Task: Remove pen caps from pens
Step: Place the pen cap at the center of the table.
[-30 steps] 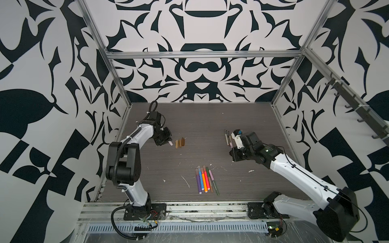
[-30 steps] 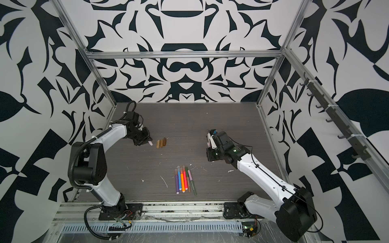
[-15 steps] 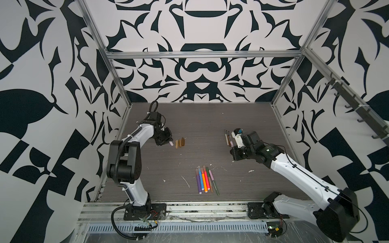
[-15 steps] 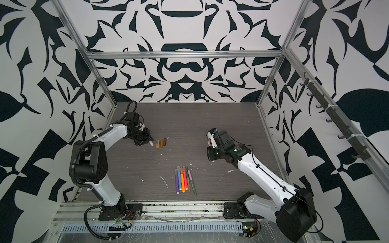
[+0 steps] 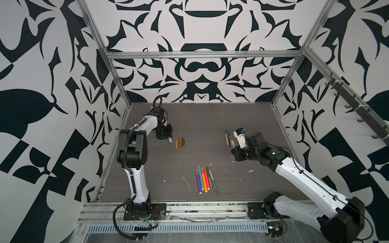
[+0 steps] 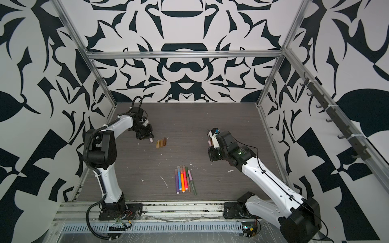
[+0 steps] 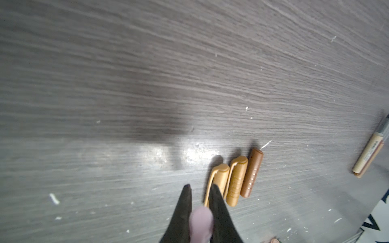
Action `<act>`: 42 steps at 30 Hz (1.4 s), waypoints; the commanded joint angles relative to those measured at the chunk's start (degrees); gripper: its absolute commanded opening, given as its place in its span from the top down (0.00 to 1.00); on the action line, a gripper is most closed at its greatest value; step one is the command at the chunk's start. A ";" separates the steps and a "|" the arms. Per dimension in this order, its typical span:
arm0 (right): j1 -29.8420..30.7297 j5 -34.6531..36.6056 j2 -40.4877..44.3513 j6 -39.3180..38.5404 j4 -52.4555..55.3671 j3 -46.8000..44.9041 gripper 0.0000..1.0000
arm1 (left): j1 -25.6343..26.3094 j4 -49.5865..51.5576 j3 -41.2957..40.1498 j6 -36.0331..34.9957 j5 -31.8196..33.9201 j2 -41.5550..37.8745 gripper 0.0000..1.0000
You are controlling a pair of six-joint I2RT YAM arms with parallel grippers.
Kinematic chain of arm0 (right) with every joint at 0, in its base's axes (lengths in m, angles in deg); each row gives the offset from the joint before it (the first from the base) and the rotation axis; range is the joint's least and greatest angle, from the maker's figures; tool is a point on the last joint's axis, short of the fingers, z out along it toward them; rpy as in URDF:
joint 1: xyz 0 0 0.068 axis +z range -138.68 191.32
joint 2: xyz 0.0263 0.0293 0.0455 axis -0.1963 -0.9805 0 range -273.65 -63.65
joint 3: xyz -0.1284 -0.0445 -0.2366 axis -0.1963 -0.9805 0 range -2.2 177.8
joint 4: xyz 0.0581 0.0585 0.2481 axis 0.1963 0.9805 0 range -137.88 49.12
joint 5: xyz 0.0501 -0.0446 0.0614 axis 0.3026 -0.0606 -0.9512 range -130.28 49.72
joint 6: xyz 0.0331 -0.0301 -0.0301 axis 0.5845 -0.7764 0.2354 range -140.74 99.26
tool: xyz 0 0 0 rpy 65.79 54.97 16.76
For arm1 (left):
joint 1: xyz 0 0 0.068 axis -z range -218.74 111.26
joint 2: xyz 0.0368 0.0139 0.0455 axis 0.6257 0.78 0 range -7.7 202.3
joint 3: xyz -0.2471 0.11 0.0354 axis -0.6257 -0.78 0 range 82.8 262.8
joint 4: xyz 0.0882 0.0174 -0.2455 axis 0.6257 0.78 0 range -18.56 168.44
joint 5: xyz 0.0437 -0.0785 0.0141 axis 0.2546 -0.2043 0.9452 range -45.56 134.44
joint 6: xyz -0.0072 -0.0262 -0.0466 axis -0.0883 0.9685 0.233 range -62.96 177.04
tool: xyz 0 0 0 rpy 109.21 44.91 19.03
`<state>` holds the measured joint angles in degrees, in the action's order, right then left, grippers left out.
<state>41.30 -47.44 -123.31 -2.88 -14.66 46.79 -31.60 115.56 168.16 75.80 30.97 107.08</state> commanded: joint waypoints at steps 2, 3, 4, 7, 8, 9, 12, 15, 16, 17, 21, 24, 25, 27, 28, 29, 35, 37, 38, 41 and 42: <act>-0.29 0.92 0.77 -0.38 0.17 1.37 1.00 | -0.10 4.97 0.46 -2.77 0.14 1.07 1.00; -0.27 0.94 0.77 -0.39 0.15 1.39 1.00 | -0.03 4.98 0.19 -2.84 0.08 1.04 0.99; -0.31 0.85 0.71 -0.52 0.24 1.37 1.00 | 0.03 4.93 -0.04 -3.07 0.02 1.01 0.98; -0.35 0.77 0.68 -0.56 0.53 1.48 1.00 | 0.42 4.72 -0.70 -3.42 0.00 1.01 0.95; -0.40 0.75 0.77 -0.60 0.66 1.53 1.00 | 0.59 4.59 -0.78 -3.36 -0.18 1.13 0.94; -0.41 0.74 0.77 -0.65 0.69 1.50 1.00 | 0.60 4.40 -0.81 -3.22 -0.57 1.23 0.94; -0.36 0.58 0.72 -0.73 0.71 1.47 1.00 | 1.10 4.11 -0.51 -2.85 -1.03 1.80 0.93; -0.37 0.45 0.42 -0.95 0.89 1.92 1.00 | 1.88 3.71 -0.66 -2.58 -1.09 2.53 0.92; -0.41 0.44 0.40 -0.93 0.89 2.02 1.00 | 2.12 3.54 -0.83 -2.51 -1.18 2.70 0.92; -0.38 0.41 0.33 -0.92 0.93 1.98 1.00 | 2.40 3.44 -0.98 -2.42 -1.16 2.92 0.92; -0.42 0.32 0.51 -0.83 0.98 1.96 1.00 | 2.97 3.01 -1.44 -2.01 -1.22 3.26 0.91; -0.37 0.43 0.68 -0.94 1.07 1.96 1.00 | 3.06 2.80 -1.54 -1.80 -1.38 3.17 0.90; -0.41 0.46 0.77 -0.92 1.13 1.85 1.00 | 3.06 2.76 -1.45 -1.71 -1.30 3.23 0.89; -0.42 0.39 0.69 -0.99 1.07 1.85 1.00 | 3.06 2.91 -1.25 -1.56 -1.16 3.42 0.87; -0.36 0.39 0.68 -0.91 1.15 1.87 1.00 | 3.06 2.93 -1.17 -1.52 -1.33 3.51 0.85; -0.37 0.30 0.68 -0.98 1.12 1.92 1.00 | 3.10 2.90 -1.16 -1.45 -1.33 3.54 0.85; -0.36 0.30 0.68 -1.24 1.07 1.90 1.00 | 3.23 2.81 -1.07 -1.03 -1.29 3.52 0.70; -0.36 0.35 0.69 -1.25 1.15 1.94 1.00 | 3.23 2.81 -0.94 -0.88 -1.34 3.52 0.67; -0.37 0.31 0.68 -1.24 1.16 1.96 1.00 | 3.23 2.75 -0.92 -0.82 -1.38 3.44 0.67; -0.37 0.31 0.85 -1.37 1.33 1.91 1.00 | 3.32 2.76 -0.88 -0.50 -1.55 3.43 0.65; -0.44 0.37 0.90 -1.37 1.49 1.97 1.00 | 3.32 2.81 -0.90 -0.47 -1.59 3.51 0.65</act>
<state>41.06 -47.29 -123.33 -3.23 -13.29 46.79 -28.43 117.07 167.09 75.06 30.07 109.18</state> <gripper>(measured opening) 0.127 0.353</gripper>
